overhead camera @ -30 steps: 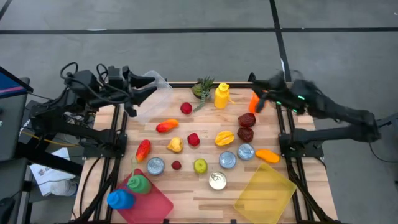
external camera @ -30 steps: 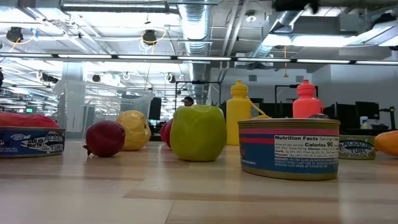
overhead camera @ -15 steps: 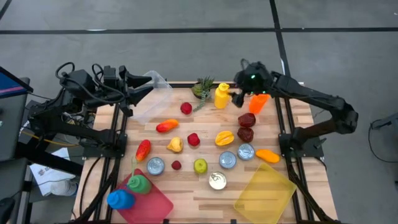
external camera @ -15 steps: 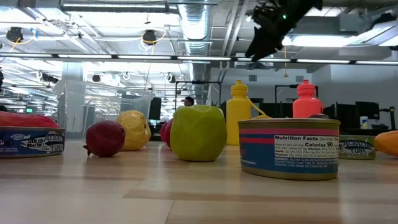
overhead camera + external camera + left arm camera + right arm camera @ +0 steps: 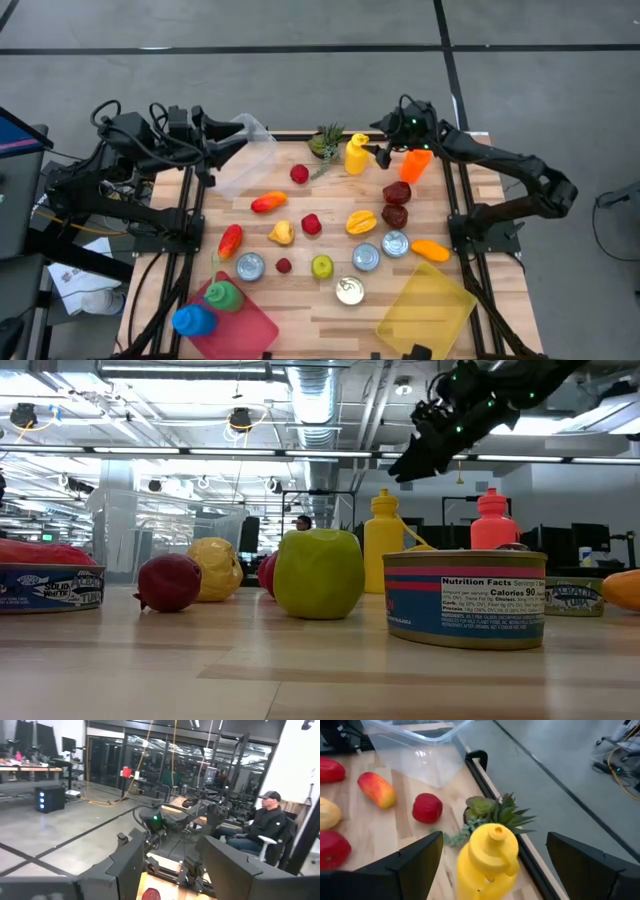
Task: Pick & Place Food Item
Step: Put the yellow water bottle into the red bin
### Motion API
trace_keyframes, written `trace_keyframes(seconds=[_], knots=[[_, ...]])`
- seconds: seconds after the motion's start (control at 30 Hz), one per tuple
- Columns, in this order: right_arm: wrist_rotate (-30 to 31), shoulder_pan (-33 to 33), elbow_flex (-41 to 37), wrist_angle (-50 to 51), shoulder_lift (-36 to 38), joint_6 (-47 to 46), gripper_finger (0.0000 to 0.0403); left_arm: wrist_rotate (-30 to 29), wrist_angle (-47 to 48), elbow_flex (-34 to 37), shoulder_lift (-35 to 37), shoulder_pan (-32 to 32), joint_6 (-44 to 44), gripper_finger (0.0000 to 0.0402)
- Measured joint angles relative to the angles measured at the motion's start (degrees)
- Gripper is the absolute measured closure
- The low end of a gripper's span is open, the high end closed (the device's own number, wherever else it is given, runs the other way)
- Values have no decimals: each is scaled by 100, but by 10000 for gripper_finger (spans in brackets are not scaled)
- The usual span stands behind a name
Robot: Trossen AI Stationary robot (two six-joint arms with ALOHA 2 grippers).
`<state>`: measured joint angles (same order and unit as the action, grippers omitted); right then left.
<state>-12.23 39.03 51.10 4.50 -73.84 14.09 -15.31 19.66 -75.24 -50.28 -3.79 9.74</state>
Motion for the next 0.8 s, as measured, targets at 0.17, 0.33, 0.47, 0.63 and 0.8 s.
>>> trace_keyframes(seconds=[0.17, 0.33, 0.47, 0.63, 0.8], knots=[[-519, 233, -529, -1234, -152, -123, 55, -105, 0, 0, 0, -2, 17, 207], [-769, 397, -680, -1705, -489, -149, 55, -238, 6, 0, -2, -2, 20, 207], [-983, 355, -685, -1944, -838, -148, 56, -327, 7, 0, -2, -2, 20, 207], [-997, 341, -685, -2193, -1135, -211, 56, -394, 7, 0, -2, -2, 20, 207], [-1004, 336, -685, -2190, -1176, -182, 71, -438, 8, 0, -2, -2, 2, 207]])
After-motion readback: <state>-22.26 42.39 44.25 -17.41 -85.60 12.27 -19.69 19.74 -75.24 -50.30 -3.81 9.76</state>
